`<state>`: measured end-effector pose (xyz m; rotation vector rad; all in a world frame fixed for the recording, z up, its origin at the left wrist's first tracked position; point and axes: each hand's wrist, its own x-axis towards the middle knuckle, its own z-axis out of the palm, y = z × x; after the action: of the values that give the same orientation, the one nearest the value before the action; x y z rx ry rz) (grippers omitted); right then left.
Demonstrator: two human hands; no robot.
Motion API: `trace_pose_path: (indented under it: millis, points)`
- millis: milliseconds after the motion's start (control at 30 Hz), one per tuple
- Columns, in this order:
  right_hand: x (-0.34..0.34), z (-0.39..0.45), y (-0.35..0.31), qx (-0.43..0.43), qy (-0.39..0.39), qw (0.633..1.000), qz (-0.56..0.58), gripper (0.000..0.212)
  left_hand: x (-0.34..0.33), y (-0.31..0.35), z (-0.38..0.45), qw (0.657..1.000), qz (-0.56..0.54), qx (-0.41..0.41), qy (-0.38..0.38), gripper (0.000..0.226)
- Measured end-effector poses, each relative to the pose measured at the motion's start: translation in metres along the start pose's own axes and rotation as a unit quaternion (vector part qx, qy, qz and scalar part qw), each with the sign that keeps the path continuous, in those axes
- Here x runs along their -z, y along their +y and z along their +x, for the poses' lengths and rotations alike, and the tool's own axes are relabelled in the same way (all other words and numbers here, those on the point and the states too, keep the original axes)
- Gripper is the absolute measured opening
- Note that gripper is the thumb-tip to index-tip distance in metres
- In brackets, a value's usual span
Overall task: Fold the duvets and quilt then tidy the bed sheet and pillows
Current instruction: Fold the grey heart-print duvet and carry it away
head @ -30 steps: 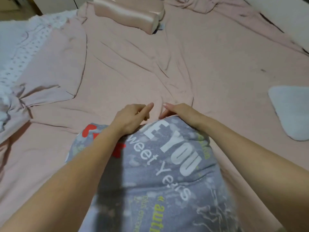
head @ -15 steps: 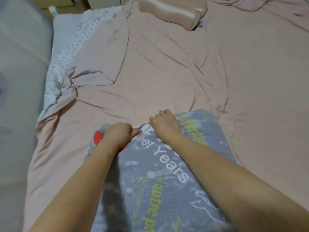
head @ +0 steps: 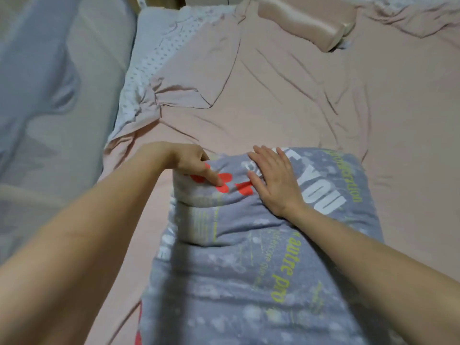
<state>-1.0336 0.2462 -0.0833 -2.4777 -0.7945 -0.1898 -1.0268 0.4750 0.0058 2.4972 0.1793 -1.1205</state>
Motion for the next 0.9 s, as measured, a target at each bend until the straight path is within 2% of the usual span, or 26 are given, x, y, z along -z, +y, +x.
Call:
trace_pose_path:
  millis: [67, 100, 167, 233, 267, 333, 400, 433, 467, 500, 533, 567, 600, 667, 733, 800, 900]
  points:
    - [0.000, 0.002, -0.007, 0.009, -0.005, 1.000, -0.001, 0.051, 0.004, -0.020, -0.010, 0.993, -0.106, -0.017, 0.053, 0.042]
    - [-0.004, 0.003, -0.011, 0.015, -0.022, 0.999, -0.027, 0.052, 0.000, -0.031, -0.007, 0.986, -0.134, -0.014, 0.103, 0.039]
    - [-0.022, 0.005, -0.014, 0.014, -0.083, 0.991, -0.107, 0.054, -0.024, -0.048, 0.012, 0.966, -0.090, 0.033, 0.241, 0.035]
    - [-0.042, 0.008, -0.026, -0.030, -0.135, 0.975, -0.174, 0.058, -0.057, -0.055, 0.032, 0.916, -0.034, 0.096, 0.388, 0.030]
    - [-0.046, 0.010, -0.034, -0.068, -0.140, 0.970, -0.185, 0.058, -0.070, -0.052, 0.036, 0.894, -0.041, 0.107, 0.433, 0.033]
    - [-0.048, 0.010, -0.050, -0.132, -0.103, 0.972, -0.166, 0.055, -0.082, -0.044, 0.031, 0.865, -0.082, 0.071, 0.490, 0.046]
    - [-0.045, -0.010, -0.064, -0.180, -0.066, 0.969, -0.155, 0.059, -0.103, -0.044, 0.017, 0.849, -0.049, 0.000, 0.526, 0.054]
    - [-0.046, -0.027, -0.069, -0.190, -0.047, 0.966, -0.166, 0.062, -0.119, -0.048, 0.013, 0.857, -0.009, -0.045, 0.514, 0.057]
    - [-0.047, -0.043, -0.072, -0.196, -0.044, 0.962, -0.185, 0.065, -0.133, -0.053, 0.010, 0.887, 0.025, -0.080, 0.454, 0.060]
    - [-0.050, -0.054, -0.075, -0.201, -0.064, 0.955, -0.208, 0.068, -0.144, -0.063, 0.014, 0.925, 0.038, -0.082, 0.370, 0.063]
    - [-0.054, -0.058, -0.073, -0.194, -0.099, 0.951, -0.218, 0.069, -0.145, -0.071, 0.023, 0.960, 0.029, -0.045, 0.275, 0.065]
    - [-0.060, -0.058, -0.074, -0.191, -0.141, 0.948, -0.210, 0.068, -0.138, -0.079, 0.034, 0.978, 0.012, -0.007, 0.209, 0.066]
    - [-0.063, -0.066, -0.084, -0.200, -0.185, 0.942, -0.197, 0.066, -0.136, -0.079, 0.037, 0.984, 0.021, 0.018, 0.176, 0.066]
    - [-0.062, -0.058, -0.094, -0.170, -0.213, 0.948, -0.163, 0.062, -0.116, -0.065, 0.034, 0.973, 0.059, 0.049, 0.218, 0.065]
    - [-0.042, -0.088, -0.118, -0.160, -0.171, 0.958, -0.166, 0.059, -0.122, -0.040, 0.004, 0.960, 0.093, -0.020, 0.264, 0.063]
    - [-0.014, -0.131, -0.128, -0.189, -0.138, 0.956, -0.180, 0.064, -0.144, -0.016, -0.035, 0.955, 0.113, -0.116, 0.248, 0.061]
    - [0.026, -0.194, -0.129, -0.269, -0.107, 0.943, -0.166, 0.063, -0.197, 0.011, -0.081, 0.949, 0.160, -0.202, 0.180, 0.065]
